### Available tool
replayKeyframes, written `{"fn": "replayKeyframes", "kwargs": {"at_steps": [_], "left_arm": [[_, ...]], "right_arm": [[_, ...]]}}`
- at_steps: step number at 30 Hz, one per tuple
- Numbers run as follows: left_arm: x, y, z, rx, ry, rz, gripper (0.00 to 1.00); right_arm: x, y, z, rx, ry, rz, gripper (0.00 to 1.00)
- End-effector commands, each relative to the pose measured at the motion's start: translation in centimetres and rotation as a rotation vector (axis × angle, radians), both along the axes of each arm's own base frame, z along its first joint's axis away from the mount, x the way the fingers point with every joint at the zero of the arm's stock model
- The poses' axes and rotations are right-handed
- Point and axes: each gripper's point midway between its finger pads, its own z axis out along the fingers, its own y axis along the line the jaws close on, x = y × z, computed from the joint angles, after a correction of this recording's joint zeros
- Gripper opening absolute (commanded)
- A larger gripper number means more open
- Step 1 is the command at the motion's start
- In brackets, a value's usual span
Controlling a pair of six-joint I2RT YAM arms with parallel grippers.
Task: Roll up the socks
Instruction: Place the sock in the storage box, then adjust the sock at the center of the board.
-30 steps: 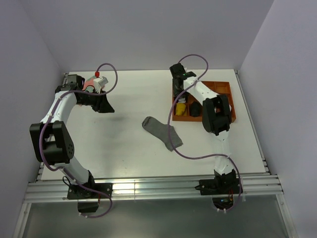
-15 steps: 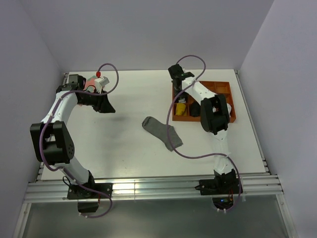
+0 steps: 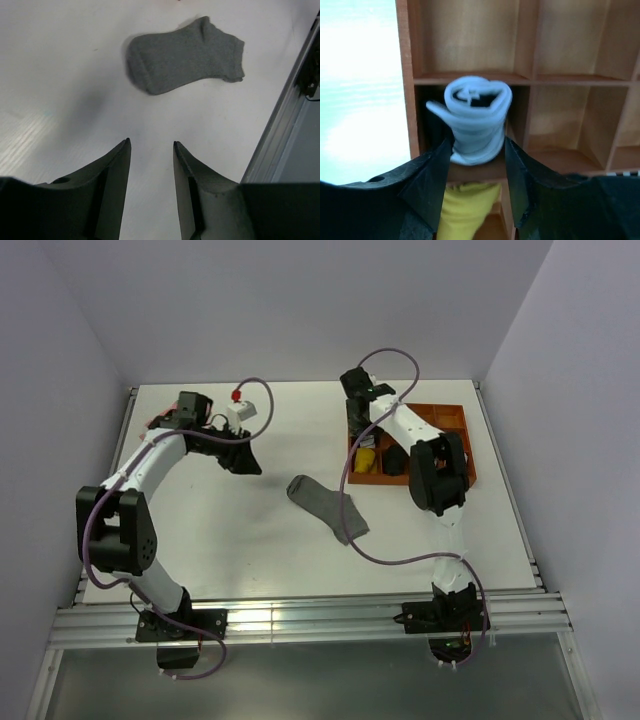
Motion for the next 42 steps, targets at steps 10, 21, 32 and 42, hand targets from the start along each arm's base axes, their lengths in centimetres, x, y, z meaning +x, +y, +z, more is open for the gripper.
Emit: {"fn": "replayKeyframes", "kwargs": {"at_steps": [10,21,32,42], "left_arm": [[-0.5,-9.8,-0.9,-0.063,-0.045,-0.018,0.45],[-1.0,-14.2,-7.2,-0.03,0.112,-0.059,0.42],[0.2,-11.6,-13.3,0.215,0.134,0.008,0.4],[-0.4,-5.3,-15.3,0.465,0.095,-0.045,0.37]], "right_arm": [[-1.0,0.5,12.8,0.178,-0.269,-0.067,0.57],[-6.5,-0.5,14.6,0.269,-0.329,-0.066,0.58],[-12.5,0.2,12.0,0.272,-0.324,-0.02,0.59],[-16.1,4.1,8.7,0.25,-0.264,0.119,0.59]]}}
